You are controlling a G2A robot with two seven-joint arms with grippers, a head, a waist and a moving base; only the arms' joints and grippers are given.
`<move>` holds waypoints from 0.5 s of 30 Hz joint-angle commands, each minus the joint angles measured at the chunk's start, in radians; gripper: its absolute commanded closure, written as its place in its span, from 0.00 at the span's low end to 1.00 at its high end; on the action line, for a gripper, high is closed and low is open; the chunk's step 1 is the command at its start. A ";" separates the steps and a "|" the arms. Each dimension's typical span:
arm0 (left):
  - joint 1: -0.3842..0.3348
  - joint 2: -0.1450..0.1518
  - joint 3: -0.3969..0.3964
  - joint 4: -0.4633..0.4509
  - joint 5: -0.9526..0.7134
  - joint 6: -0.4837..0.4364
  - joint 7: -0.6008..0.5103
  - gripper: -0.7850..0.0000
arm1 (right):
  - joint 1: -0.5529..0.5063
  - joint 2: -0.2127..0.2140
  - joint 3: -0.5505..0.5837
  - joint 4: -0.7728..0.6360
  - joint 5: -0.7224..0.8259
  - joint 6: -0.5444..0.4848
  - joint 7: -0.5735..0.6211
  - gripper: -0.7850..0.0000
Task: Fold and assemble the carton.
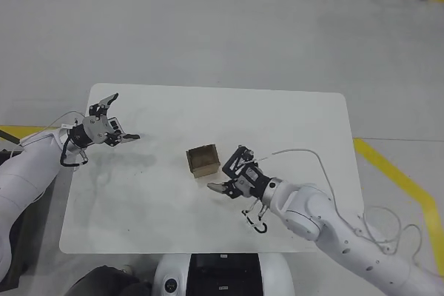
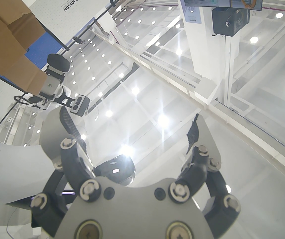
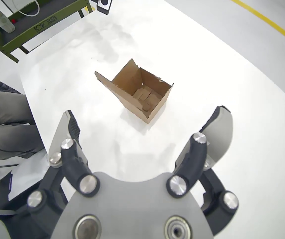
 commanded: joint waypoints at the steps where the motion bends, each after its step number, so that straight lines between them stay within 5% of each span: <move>1: 0.000 0.000 0.000 0.000 0.000 0.000 0.000 0.00 | -0.019 -0.007 -0.009 0.010 0.006 0.016 -0.033 0.00; 15: 0.000 0.000 0.000 0.000 0.000 0.000 0.000 0.00 | 0.034 -0.153 -0.162 0.197 0.042 0.163 -0.277 0.00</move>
